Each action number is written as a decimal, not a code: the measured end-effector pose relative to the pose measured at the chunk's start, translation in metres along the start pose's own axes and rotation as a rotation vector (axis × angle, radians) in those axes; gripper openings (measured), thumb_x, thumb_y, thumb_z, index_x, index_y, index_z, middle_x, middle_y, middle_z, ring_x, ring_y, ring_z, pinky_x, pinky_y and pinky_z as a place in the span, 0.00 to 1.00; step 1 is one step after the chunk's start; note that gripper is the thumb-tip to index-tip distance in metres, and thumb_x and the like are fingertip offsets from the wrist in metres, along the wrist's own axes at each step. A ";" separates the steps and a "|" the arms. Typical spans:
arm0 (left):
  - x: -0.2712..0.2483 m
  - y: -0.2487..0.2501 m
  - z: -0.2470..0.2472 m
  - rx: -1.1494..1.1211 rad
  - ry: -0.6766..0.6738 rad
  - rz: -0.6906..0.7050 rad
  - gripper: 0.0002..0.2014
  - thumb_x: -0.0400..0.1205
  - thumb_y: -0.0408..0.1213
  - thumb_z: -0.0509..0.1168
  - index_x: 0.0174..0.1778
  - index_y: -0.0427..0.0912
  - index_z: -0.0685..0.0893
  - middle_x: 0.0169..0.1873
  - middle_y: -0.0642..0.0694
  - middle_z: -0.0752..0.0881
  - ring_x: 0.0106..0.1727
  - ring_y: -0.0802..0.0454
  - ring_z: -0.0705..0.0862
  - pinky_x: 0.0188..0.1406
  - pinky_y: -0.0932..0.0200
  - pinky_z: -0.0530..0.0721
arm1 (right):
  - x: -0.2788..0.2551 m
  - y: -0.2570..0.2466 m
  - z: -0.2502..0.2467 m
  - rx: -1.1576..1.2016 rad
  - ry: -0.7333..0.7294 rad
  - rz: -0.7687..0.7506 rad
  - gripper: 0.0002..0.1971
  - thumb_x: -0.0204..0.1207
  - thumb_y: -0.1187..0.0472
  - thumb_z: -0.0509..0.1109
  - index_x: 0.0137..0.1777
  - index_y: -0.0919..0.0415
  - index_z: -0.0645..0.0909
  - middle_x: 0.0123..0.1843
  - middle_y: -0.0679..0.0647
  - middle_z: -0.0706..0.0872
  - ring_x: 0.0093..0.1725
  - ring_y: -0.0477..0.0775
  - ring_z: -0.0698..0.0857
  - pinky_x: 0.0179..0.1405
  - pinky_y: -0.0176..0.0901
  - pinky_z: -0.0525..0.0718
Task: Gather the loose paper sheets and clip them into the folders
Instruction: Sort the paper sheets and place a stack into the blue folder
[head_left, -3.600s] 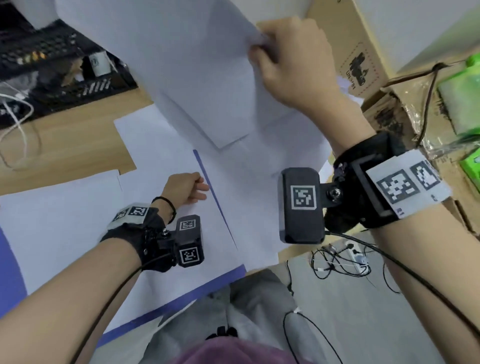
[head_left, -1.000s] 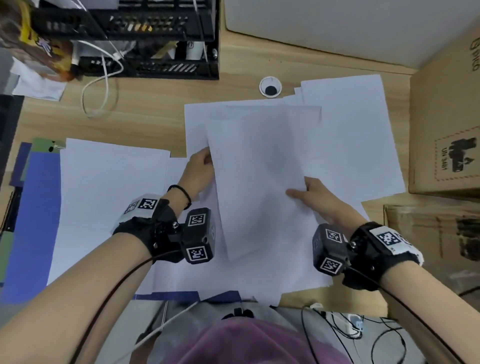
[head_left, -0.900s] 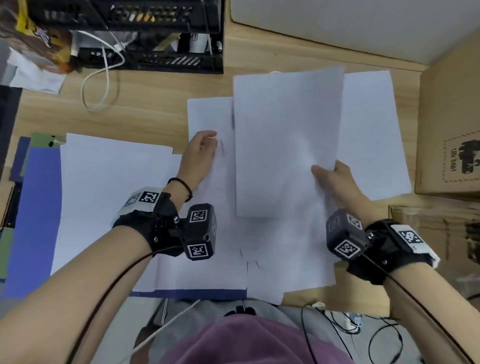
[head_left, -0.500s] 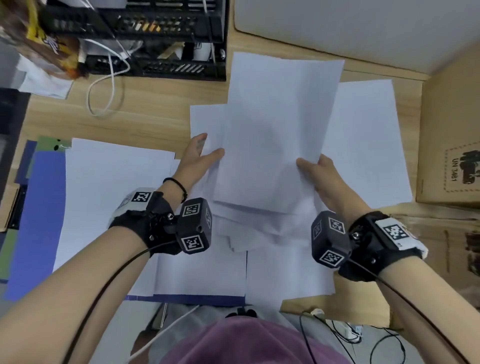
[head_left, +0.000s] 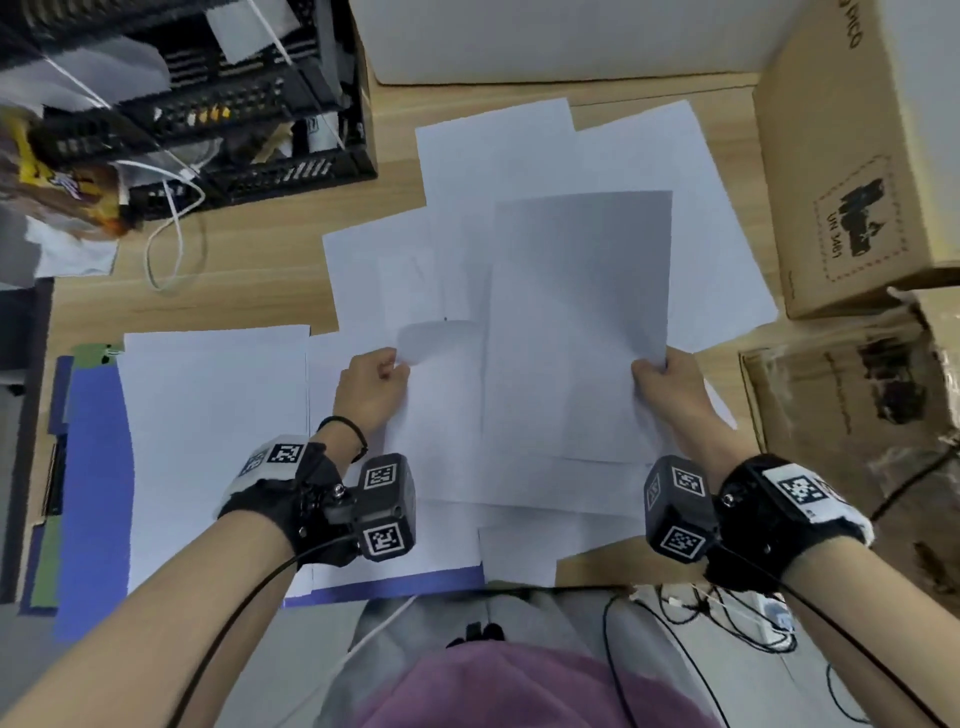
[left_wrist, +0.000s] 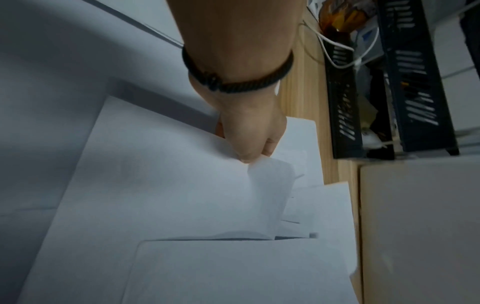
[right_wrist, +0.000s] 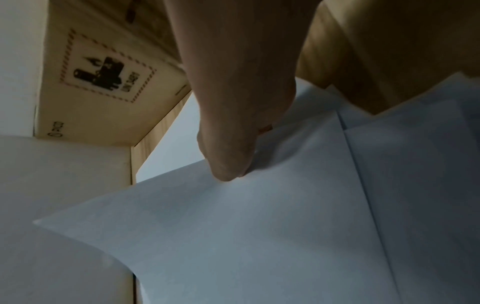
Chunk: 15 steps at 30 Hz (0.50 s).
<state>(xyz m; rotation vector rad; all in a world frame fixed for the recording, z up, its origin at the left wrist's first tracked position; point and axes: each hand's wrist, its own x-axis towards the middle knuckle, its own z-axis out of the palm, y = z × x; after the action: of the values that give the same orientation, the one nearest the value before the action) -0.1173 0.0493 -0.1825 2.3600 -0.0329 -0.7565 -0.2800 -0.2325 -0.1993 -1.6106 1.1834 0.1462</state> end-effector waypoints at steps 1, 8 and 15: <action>-0.002 0.002 0.002 0.022 0.005 0.009 0.18 0.81 0.32 0.61 0.24 0.47 0.71 0.23 0.50 0.69 0.28 0.52 0.67 0.29 0.60 0.63 | -0.003 0.005 -0.002 -0.007 0.017 -0.009 0.12 0.78 0.65 0.60 0.55 0.59 0.84 0.44 0.54 0.86 0.45 0.56 0.84 0.42 0.40 0.77; 0.005 0.010 0.002 0.097 0.030 0.077 0.15 0.81 0.33 0.58 0.28 0.43 0.67 0.23 0.48 0.69 0.27 0.50 0.66 0.27 0.58 0.62 | -0.015 0.023 -0.006 -0.004 0.112 0.008 0.08 0.80 0.66 0.59 0.48 0.62 0.80 0.38 0.55 0.81 0.35 0.51 0.78 0.29 0.38 0.72; 0.013 -0.029 -0.036 0.097 0.154 0.024 0.13 0.83 0.31 0.52 0.32 0.40 0.66 0.28 0.45 0.71 0.34 0.44 0.70 0.31 0.54 0.63 | -0.027 0.014 0.009 0.009 0.144 0.008 0.09 0.81 0.64 0.59 0.55 0.56 0.78 0.44 0.53 0.84 0.46 0.56 0.82 0.46 0.42 0.77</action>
<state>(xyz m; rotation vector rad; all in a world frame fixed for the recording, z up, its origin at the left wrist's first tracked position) -0.0926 0.0901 -0.1843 2.4991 -0.0326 -0.5722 -0.3000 -0.2083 -0.1956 -1.6308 1.2985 0.0302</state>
